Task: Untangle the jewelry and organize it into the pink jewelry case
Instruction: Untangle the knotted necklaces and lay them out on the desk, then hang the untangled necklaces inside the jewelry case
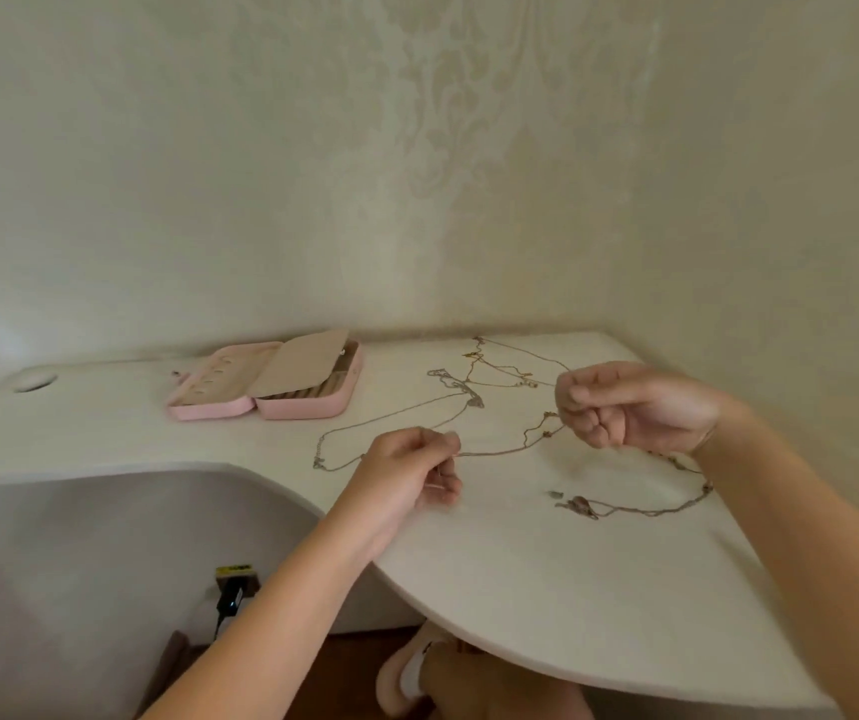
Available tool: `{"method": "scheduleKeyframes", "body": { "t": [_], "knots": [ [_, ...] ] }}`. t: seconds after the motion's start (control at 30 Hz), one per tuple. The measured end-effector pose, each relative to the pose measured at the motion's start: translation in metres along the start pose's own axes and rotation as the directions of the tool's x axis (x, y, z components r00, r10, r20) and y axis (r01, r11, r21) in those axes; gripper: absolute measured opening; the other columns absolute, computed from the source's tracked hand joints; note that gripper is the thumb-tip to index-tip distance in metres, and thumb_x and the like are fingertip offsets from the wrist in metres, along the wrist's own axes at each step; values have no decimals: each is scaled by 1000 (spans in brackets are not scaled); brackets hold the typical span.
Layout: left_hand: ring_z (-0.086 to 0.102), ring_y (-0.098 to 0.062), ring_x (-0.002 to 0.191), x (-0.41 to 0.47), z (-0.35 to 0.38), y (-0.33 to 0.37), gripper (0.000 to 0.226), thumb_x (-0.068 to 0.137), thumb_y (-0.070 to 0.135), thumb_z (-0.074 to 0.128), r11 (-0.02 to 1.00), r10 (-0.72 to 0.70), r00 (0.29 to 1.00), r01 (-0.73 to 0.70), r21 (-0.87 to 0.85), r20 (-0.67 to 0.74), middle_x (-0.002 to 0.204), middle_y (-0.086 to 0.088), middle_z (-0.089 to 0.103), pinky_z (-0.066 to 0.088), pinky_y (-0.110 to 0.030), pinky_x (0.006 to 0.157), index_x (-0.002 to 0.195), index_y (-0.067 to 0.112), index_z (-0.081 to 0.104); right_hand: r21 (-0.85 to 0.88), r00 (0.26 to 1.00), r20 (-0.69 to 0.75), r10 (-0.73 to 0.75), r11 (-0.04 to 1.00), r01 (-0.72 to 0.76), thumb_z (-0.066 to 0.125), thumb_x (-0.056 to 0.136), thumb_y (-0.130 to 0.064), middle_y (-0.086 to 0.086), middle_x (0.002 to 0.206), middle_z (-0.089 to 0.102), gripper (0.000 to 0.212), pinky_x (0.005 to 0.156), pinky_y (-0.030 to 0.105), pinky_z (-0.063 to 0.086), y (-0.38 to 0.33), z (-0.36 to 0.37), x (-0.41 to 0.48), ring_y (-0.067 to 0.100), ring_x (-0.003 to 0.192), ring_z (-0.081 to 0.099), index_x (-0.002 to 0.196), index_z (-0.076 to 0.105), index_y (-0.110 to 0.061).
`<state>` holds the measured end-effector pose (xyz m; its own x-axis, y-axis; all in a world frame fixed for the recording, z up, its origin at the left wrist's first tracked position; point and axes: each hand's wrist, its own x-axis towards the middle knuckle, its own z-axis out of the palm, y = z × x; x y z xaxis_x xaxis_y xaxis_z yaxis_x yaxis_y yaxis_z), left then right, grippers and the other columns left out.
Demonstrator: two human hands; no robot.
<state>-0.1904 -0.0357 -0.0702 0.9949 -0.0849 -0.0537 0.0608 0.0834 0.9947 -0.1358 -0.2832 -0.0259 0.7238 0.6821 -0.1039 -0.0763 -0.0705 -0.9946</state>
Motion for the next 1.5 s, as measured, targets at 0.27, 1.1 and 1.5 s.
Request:
{"method": "scheduleKeyframes", "body": {
  "t": [0.27, 1.1, 1.5],
  "knots": [
    [51, -9, 46, -13, -37, 84, 25, 90, 17, 62, 942, 249, 962, -268, 203, 116, 52, 4, 55, 42, -18, 45, 68, 7, 56, -246, 973, 194, 123, 967, -73, 85, 63, -49, 4, 80, 63, 53, 65, 23, 51, -21, 33, 34, 14, 66, 59, 97, 67, -13],
    [65, -22, 74, 50, -210, 102, 49, 95, 46, 52, 672, -267, 876, 468, 574, -401, 94, -11, 64, 56, -25, 58, 113, 1, 58, -560, 974, -150, -168, 827, 56, 43, 101, -36, -7, 49, 33, 40, 48, 23, 19, -142, 149, 151, 12, 45, 21, 80, 65, -9],
    [59, -24, 72, 101, -267, 52, 27, 92, 11, 53, 561, -123, 720, 618, 551, -683, 85, -14, 65, 41, -27, 55, 114, -1, 63, -490, 960, -207, -190, 869, 66, 46, 101, -30, 1, 56, 44, 38, 43, 18, 23, -128, 130, 166, 12, 45, 23, 79, 67, -7]
  ]
}}
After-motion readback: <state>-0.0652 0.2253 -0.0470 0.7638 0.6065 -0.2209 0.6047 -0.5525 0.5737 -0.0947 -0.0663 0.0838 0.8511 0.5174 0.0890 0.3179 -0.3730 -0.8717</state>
